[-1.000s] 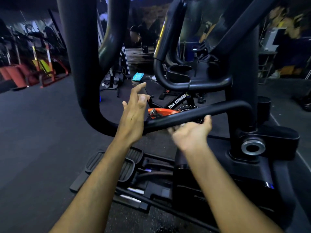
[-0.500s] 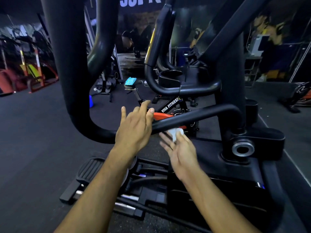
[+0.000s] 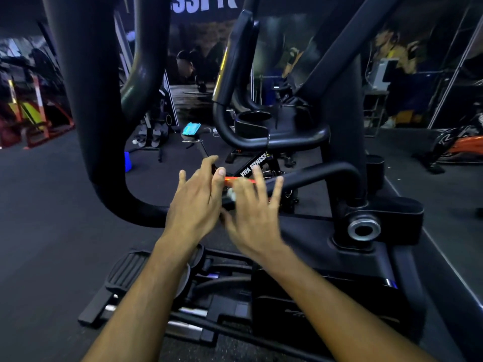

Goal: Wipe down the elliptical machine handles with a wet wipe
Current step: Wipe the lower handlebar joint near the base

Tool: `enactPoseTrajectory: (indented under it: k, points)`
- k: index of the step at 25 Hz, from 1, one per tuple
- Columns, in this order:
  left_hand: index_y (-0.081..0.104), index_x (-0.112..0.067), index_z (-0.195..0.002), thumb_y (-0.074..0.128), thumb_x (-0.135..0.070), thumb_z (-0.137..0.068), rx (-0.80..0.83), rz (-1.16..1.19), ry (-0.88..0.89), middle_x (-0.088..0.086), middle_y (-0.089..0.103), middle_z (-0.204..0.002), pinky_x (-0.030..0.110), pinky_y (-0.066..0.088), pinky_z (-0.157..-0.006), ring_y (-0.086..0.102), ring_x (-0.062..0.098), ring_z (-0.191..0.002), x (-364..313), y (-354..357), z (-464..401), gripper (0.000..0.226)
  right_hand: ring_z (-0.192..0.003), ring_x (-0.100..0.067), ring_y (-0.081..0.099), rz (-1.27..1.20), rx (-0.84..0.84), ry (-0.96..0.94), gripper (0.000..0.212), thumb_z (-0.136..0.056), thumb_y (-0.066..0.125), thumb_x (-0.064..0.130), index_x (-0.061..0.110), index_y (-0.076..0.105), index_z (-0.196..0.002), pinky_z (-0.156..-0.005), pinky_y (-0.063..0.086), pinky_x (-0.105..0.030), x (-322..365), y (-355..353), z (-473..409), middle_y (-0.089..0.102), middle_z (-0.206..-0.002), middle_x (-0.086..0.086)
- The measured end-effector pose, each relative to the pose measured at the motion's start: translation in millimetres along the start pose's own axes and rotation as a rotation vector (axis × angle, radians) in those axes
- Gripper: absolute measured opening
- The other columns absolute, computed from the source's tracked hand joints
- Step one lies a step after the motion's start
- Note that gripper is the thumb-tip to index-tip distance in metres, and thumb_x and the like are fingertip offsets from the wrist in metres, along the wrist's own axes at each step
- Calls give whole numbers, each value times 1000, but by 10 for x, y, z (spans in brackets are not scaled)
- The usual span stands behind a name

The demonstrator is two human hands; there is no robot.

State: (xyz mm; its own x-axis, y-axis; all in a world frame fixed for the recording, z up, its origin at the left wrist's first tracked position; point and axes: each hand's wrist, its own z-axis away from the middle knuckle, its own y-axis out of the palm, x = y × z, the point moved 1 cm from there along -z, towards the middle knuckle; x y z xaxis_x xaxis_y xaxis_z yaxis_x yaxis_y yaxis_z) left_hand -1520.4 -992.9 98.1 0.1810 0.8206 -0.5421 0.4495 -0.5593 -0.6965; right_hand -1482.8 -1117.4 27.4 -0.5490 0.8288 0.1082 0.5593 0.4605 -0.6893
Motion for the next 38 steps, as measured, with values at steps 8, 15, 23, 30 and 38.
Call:
enactPoseTrajectory:
  k: [8, 15, 23, 30, 38]
  points:
    - [50, -21, -120, 9, -50, -109, 38, -196, 20, 2, 64, -95, 48, 20, -127, 61, 32, -107, -22, 82, -16, 50, -148, -27, 35, 14, -127, -78, 38, -106, 39, 35, 26, 65, -132, -116, 8, -73, -662, -191, -155, 66, -131, 13]
    - [51, -22, -113, 12, -53, -108, 52, -223, -62, -4, 60, -98, 51, 30, -118, 59, 33, -108, -186, 203, -136, 50, -144, -25, 40, -179, -189, 89, 35, -104, 44, 33, 24, 69, -127, -119, 10, -67, -1374, -225, -136, 67, -132, 12]
    - [52, -34, -120, 13, -60, -107, 134, -337, -182, -3, 67, -122, 44, 36, -83, 61, 39, -111, -570, 586, -374, 49, -144, -25, 41, -237, -155, -126, 34, -102, 49, 25, 27, 67, -131, -119, 15, -66, -1774, -283, -96, 63, -136, 14]
    - [56, -38, -136, 12, -60, -107, 267, -572, -251, 9, 68, -133, 44, 41, -87, 61, 43, -120, -599, 673, -463, 57, -144, -24, 42, -225, -76, -273, 37, -101, 49, 21, 23, 65, -134, -119, 14, -66, -1631, -291, -138, 61, -140, 11]
    - [47, -28, -149, 4, -47, -91, 379, -783, -190, 8, 62, -133, 42, 32, -74, 61, 41, -116, -459, 724, -547, 75, -124, -20, 57, -220, -11, -189, 30, -98, 46, 22, 23, 72, -114, -116, 29, -58, -1547, -251, -375, 72, -115, 8]
